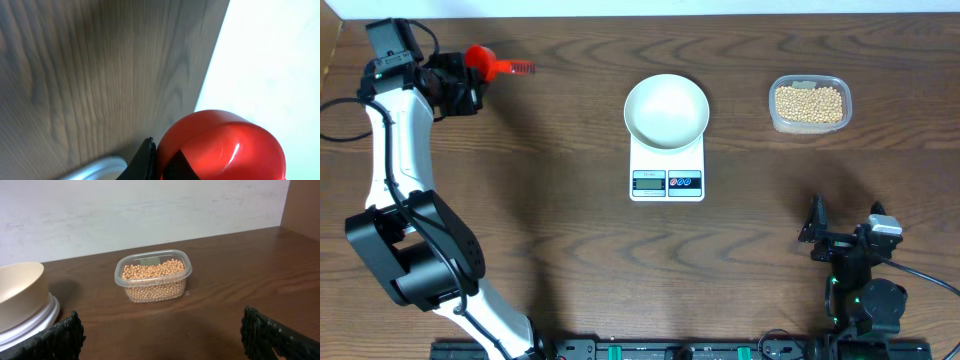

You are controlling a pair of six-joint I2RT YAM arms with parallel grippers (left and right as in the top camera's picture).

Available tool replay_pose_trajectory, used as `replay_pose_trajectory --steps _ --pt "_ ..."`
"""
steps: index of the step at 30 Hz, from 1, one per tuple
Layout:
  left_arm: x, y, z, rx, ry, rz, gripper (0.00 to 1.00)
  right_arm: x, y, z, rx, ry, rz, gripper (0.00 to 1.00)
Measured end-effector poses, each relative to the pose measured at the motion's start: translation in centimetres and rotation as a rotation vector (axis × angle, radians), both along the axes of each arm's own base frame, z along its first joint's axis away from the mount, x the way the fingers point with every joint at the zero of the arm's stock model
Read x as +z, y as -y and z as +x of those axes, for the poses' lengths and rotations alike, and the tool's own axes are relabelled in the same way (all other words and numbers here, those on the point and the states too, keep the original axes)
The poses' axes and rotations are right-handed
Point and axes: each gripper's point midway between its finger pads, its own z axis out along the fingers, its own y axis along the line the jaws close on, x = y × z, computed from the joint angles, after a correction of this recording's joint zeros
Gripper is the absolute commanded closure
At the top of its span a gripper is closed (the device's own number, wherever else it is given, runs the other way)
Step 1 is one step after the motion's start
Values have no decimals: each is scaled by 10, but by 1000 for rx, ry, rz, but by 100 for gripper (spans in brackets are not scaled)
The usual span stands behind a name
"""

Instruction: Scoop item into bowl and weigh 50g on scale

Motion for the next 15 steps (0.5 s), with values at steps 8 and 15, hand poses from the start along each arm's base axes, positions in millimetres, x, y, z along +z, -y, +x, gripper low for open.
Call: replay_pose_trajectory --steps 8,15 --pt "3 45 1 -63 -19 -97 93 2 3 0 -20 9 -2 1" --pt "3 96 3 -156 -28 -113 92 25 2 0 -15 111 77 1"
